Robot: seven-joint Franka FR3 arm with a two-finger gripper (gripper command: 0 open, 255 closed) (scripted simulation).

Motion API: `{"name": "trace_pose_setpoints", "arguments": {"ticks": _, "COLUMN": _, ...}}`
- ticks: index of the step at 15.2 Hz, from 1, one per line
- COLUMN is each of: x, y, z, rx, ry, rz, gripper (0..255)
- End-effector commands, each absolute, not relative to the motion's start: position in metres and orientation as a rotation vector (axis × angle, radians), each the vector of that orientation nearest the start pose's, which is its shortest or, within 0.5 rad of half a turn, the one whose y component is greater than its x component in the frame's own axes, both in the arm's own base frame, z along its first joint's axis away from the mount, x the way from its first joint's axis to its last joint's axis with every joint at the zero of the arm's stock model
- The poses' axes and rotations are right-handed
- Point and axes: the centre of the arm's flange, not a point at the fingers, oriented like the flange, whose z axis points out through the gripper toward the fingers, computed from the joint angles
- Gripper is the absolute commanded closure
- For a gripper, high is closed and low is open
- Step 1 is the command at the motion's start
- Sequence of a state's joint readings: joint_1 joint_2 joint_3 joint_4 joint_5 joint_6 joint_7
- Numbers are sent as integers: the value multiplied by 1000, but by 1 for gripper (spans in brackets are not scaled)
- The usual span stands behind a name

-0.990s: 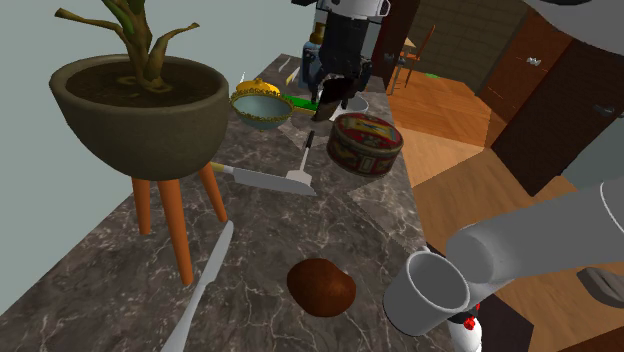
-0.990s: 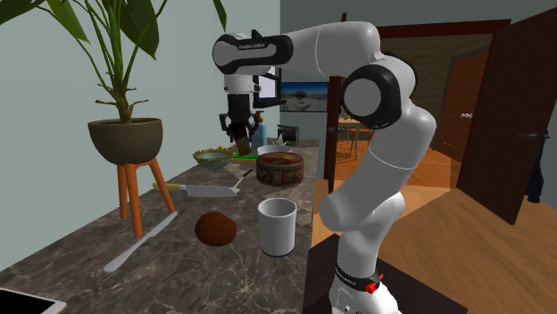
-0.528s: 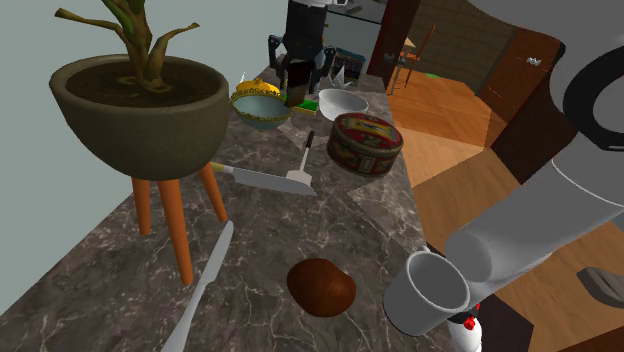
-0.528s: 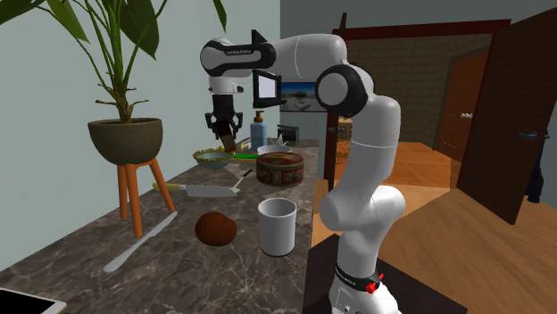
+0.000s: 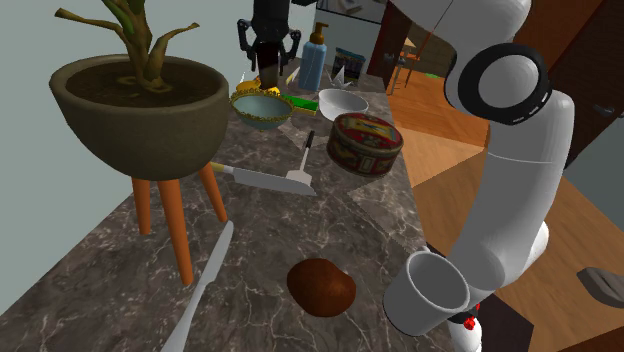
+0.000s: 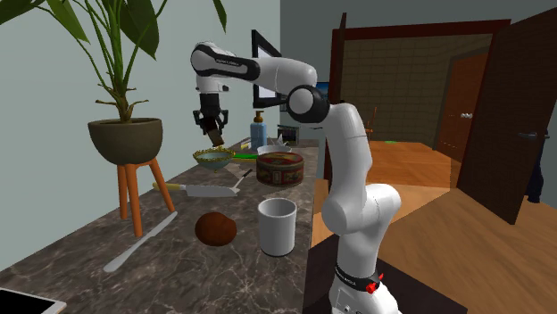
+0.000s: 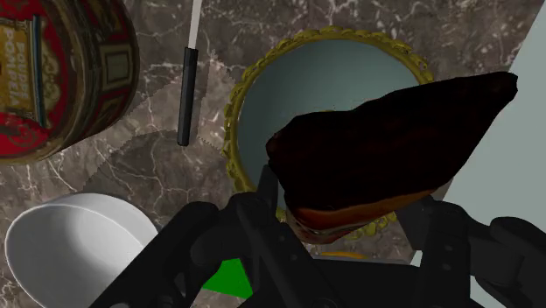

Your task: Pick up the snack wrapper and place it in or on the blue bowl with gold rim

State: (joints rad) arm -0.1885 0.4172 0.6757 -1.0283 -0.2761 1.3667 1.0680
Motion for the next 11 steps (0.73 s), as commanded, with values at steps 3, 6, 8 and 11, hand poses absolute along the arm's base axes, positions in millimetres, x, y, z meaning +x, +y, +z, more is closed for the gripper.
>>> {"name": "trace_pose_setpoints", "arguments": {"ticks": 3, "x": 627, "y": 167, "z": 625, "rx": -2972, "ry": 1059, "rz": -14, "gripper": 255}}
{"name": "trace_pose_setpoints", "arguments": {"ticks": 6, "x": 627, "y": 167, "z": 609, "rx": -2972, "ry": 1059, "rz": -14, "gripper": 255}}
{"name": "trace_pose_setpoints", "arguments": {"ticks": 8, "x": 627, "y": 167, "z": 598, "rx": -2972, "ry": 1059, "rz": -14, "gripper": 255}}
{"name": "trace_pose_setpoints", "arguments": {"ticks": 11, "x": 627, "y": 167, "z": 582, "rx": -2972, "ry": 1059, "rz": -14, "gripper": 255}}
